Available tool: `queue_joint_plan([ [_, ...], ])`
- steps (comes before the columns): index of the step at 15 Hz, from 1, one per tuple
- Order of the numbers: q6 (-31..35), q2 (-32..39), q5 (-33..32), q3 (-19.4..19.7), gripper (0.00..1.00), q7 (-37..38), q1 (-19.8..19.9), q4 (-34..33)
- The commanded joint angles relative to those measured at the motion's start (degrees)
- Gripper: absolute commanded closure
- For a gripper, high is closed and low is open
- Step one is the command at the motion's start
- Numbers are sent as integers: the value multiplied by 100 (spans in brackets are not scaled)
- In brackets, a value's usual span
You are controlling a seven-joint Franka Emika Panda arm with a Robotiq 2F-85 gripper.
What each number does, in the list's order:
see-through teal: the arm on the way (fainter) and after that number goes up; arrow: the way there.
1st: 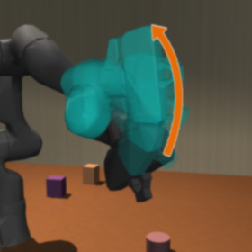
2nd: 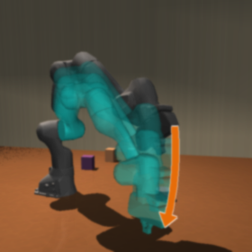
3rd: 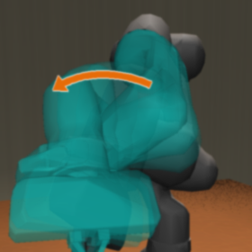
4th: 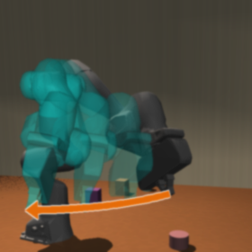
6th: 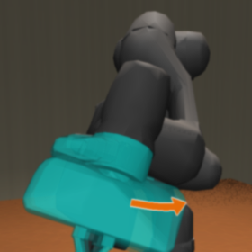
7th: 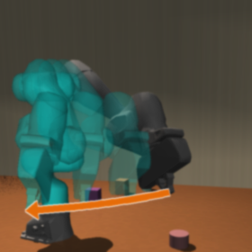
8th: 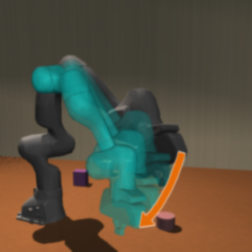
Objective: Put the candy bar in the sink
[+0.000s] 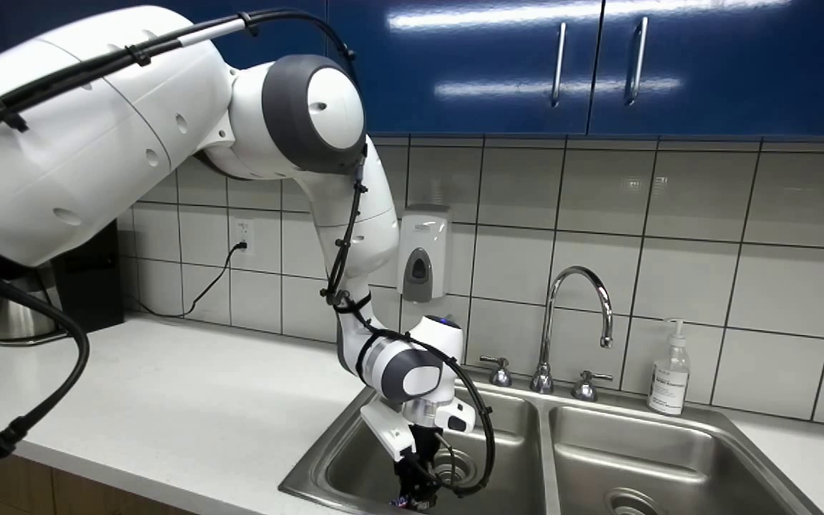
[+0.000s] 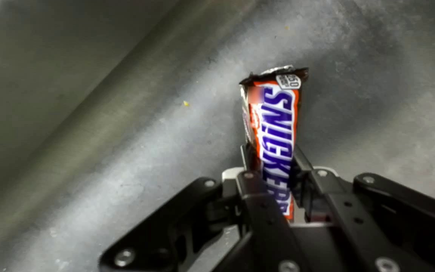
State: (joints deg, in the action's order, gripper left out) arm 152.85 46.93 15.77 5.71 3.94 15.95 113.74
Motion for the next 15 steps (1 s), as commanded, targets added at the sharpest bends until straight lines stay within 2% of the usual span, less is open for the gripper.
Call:
queue_joint_plan([
  [1,11,56,-3,-103,50,-109,135,-121],
  [8,95,-150,4,-120,0,-103,105,-110],
  [15,162,-624,-47,-84,0,-28,-38,-22],
])
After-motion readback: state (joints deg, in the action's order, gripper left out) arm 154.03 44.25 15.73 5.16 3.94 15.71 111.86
